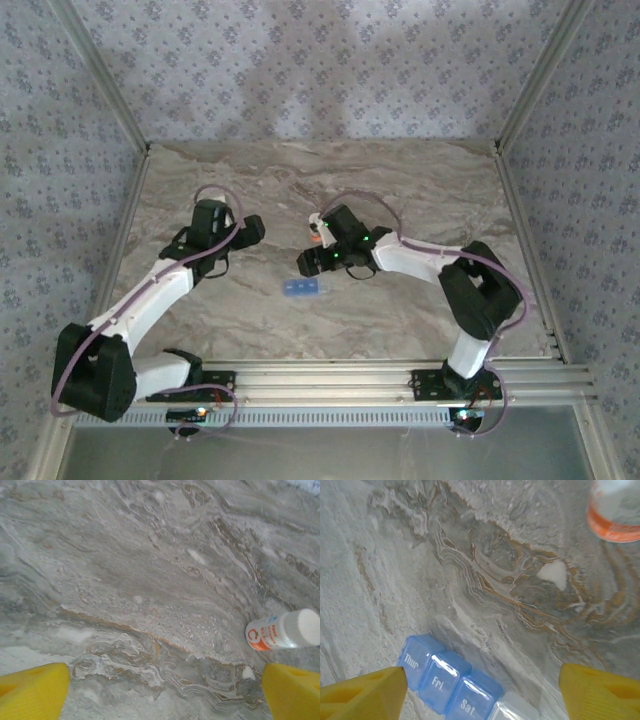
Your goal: Sort the pills into containers
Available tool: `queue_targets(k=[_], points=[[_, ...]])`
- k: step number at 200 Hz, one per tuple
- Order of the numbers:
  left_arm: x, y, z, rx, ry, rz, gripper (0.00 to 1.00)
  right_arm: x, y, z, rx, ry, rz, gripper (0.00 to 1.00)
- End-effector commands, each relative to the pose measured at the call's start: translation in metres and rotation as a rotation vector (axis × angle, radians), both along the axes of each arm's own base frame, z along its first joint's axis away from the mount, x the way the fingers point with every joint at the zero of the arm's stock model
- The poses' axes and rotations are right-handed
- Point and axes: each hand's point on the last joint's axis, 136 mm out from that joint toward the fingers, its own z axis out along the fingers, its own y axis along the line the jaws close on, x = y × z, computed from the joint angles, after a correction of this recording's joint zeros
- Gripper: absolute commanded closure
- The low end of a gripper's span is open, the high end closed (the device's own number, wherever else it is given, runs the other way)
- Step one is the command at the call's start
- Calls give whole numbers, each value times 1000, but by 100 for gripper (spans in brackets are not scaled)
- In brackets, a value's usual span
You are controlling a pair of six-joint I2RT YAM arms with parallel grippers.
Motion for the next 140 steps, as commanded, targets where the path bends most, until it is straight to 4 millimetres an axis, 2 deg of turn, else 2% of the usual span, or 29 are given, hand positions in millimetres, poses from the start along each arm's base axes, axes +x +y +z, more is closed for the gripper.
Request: queue_targets(k=[1, 26, 59, 140], points=[[-8, 7, 4, -12, -5, 23, 2, -4, 13, -7, 1, 34, 70, 20], [-10, 10, 2, -21, -1, 31, 2, -8, 18, -16, 3, 57, 80, 21], [-11, 9, 2, -27, 0, 29, 2, -24, 18, -25, -1, 95, 97, 22], [-11, 7, 2, -48, -5, 33, 2, -64, 13, -27, 0, 123, 130, 24]])
